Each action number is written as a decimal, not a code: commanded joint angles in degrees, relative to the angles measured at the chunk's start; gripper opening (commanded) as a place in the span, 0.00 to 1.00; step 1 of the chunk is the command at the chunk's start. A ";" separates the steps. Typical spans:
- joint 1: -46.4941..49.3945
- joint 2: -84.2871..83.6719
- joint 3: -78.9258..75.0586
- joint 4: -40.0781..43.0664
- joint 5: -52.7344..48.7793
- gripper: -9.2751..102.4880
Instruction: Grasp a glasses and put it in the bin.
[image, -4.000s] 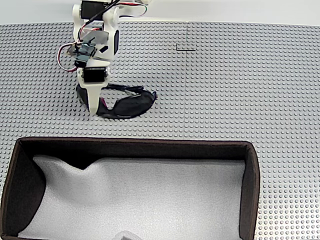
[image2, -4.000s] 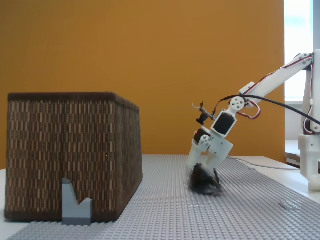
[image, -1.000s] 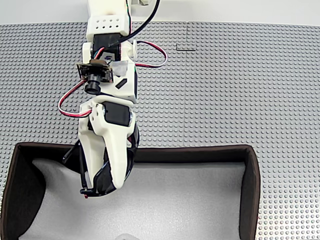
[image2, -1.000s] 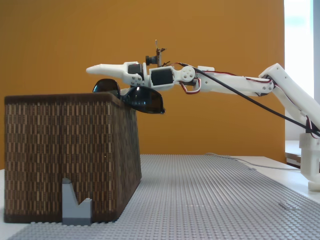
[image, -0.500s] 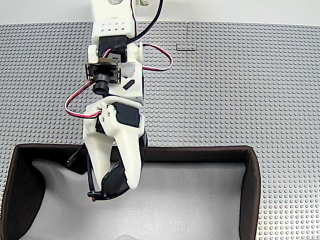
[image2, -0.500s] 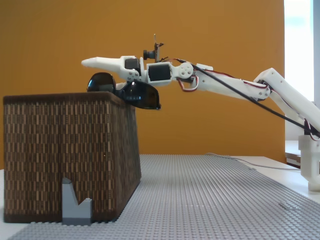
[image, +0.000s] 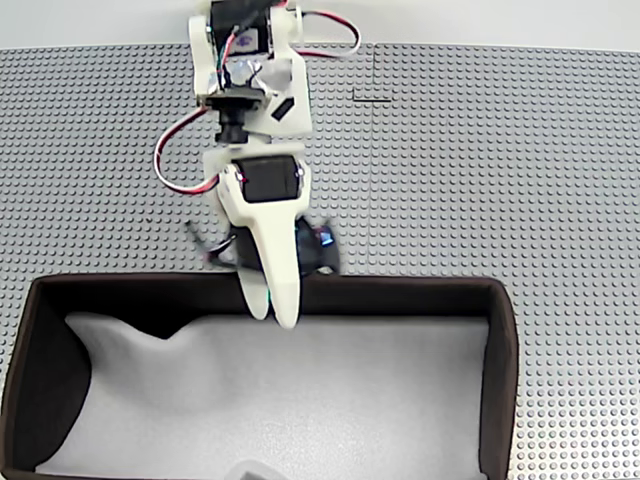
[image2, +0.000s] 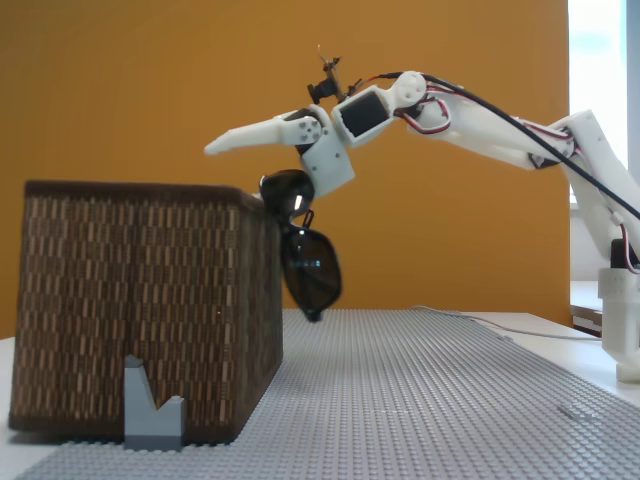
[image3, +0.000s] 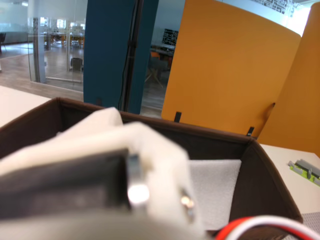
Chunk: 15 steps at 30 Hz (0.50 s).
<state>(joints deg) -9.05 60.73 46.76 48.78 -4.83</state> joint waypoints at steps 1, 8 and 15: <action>-0.88 0.18 4.13 3.25 0.18 0.35; -0.18 3.87 3.25 2.81 -0.09 0.08; 1.93 19.69 3.25 2.99 0.97 0.08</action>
<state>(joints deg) -7.29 71.10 49.13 51.15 -4.04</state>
